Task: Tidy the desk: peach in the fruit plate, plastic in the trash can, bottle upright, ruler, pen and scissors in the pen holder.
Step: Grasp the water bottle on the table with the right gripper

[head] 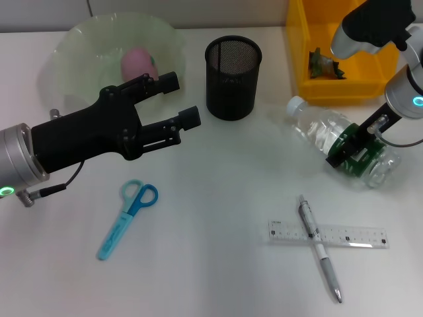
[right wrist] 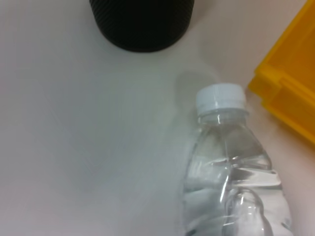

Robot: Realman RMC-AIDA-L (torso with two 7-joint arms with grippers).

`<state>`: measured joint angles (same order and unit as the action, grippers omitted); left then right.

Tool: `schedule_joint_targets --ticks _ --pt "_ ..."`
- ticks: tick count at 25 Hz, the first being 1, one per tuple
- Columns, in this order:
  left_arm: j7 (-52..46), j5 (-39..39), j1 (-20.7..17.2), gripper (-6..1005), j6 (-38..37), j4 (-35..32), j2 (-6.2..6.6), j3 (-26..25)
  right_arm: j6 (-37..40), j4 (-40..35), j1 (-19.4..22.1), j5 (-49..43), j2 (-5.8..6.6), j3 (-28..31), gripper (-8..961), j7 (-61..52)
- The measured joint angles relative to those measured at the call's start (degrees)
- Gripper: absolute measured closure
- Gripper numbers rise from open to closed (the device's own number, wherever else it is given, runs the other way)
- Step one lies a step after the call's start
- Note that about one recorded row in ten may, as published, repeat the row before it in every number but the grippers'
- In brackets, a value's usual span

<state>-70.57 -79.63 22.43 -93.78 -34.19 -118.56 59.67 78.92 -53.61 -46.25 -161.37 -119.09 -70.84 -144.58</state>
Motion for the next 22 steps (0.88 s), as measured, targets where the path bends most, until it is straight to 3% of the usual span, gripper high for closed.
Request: schedule_joint_targets --ticks 22 --pt "0.0 0.0 -0.3 200 -0.1 0.1 0.0 0.0 -0.4 -0.8 1.0 0.1 -0.07 0.0 181 0.0"
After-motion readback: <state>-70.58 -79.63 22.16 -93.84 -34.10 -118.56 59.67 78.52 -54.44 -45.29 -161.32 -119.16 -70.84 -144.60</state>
